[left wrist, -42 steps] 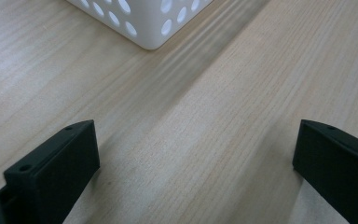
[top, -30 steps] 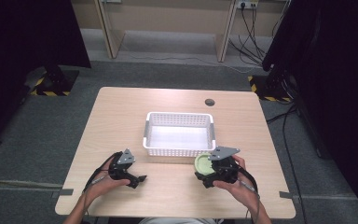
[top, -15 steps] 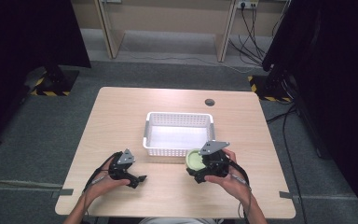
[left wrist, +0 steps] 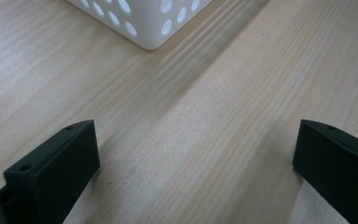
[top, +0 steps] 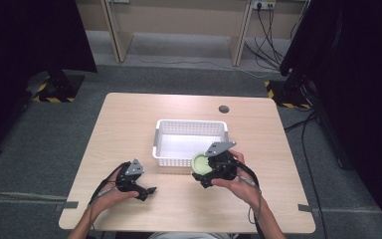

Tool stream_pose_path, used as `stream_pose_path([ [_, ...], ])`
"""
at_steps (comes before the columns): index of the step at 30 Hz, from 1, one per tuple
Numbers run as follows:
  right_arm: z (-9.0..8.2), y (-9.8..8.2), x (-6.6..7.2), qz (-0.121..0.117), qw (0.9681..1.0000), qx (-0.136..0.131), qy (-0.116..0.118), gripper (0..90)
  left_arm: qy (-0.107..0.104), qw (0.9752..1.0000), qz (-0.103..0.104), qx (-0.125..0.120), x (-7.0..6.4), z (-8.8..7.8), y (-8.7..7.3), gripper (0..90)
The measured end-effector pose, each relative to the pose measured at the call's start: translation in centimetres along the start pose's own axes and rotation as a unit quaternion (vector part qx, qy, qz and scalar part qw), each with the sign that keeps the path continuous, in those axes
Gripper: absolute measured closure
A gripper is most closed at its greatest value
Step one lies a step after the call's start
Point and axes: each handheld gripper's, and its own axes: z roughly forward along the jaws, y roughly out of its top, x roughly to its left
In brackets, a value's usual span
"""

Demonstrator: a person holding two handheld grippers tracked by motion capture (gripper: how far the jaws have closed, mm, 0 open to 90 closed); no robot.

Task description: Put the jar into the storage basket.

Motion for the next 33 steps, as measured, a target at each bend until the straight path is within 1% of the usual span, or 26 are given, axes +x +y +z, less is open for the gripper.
stream_pose_path([
  [2, 0.1, 0.3, 0.0, 0.0, 1.0, 0.0, 0.001, 10.6, 0.0, 1.0, -0.002, -0.001, 0.0, 0.0, 0.0, 0.0],
  [4, 0.4, 1.0, -0.1, -0.003, 1.0, 0.002, 0.001, 10.6, 0.0, 1.0, -0.001, -0.001, 0.0, 0.0, 0.0, 0.0],
  [7, 0.6, 1.4, -0.2, -0.004, 1.0, 0.004, 0.0, 10.6, 0.0, 1.0, -0.001, -0.001, 0.0, 0.0, 0.0, 0.0],
  [8, 0.8, 1.8, -0.3, -0.003, 1.0, 0.006, 0.001, 10.6, 0.0, 1.0, -0.001, -0.001, 0.0, 0.0, 0.0, 0.0],
  [14, 1.2, 2.6, -0.7, 0.0, 1.0, 0.009, 0.002, 10.6, 0.0, 1.0, -0.001, -0.001, 0.0, 0.0, 0.0, 0.0],
  [24, 2.1, 4.2, -1.9, 0.012, 0.9998, 0.013, 0.0, 10.6, 0.0, 1.0, -0.001, -0.001, 0.0, 0.0, 0.0, 0.0],
  [33, 3.2, 6.0, -3.2, 0.02, 0.9996, 0.018, -0.009, 10.6, 0.0, 1.0, -0.001, -0.001, 0.0, 0.0, 0.0, 0.0],
])
